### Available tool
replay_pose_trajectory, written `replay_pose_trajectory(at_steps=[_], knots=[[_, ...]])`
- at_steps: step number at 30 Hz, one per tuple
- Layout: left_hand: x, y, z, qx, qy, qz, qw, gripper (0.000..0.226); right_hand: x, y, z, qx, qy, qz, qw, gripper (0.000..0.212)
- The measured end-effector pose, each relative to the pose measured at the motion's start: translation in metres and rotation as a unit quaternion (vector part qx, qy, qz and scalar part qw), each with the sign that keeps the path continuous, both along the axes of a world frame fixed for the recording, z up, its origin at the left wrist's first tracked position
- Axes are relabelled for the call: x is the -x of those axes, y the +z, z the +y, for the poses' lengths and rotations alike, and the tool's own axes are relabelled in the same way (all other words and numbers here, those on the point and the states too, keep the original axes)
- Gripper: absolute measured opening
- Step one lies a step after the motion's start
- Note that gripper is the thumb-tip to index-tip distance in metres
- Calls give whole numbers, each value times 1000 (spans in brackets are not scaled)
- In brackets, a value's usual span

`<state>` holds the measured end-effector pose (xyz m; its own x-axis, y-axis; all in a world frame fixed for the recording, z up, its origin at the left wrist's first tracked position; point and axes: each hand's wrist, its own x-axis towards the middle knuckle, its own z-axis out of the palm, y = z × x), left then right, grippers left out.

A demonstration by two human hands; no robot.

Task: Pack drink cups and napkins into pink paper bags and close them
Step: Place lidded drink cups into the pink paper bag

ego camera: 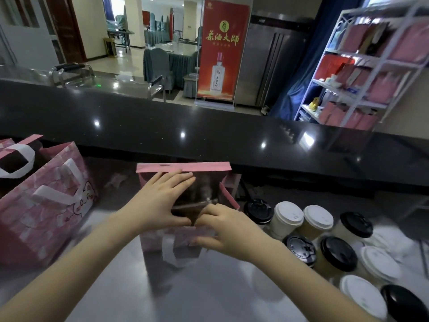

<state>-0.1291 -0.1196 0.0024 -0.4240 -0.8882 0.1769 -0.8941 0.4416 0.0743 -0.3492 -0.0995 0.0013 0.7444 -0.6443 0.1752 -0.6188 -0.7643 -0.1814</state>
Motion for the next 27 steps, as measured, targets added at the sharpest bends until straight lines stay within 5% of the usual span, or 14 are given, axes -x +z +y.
replay_pose_trajectory(at_steps=[4,15,22,27], knots=[[17,-6,-10,-3,9,-14,1000,101,31,-6,2,110,5,42,993,19],[18,-8,-21,-8,26,39,999,105,94,-23,-22,176,-75,-114,975,20],[-3,1,-34,-78,58,29,995,113,126,-60,-79,21,-193,165,967,61],[-17,2,-44,-117,48,21,992,117,122,-77,-109,-27,-190,223,956,82]])
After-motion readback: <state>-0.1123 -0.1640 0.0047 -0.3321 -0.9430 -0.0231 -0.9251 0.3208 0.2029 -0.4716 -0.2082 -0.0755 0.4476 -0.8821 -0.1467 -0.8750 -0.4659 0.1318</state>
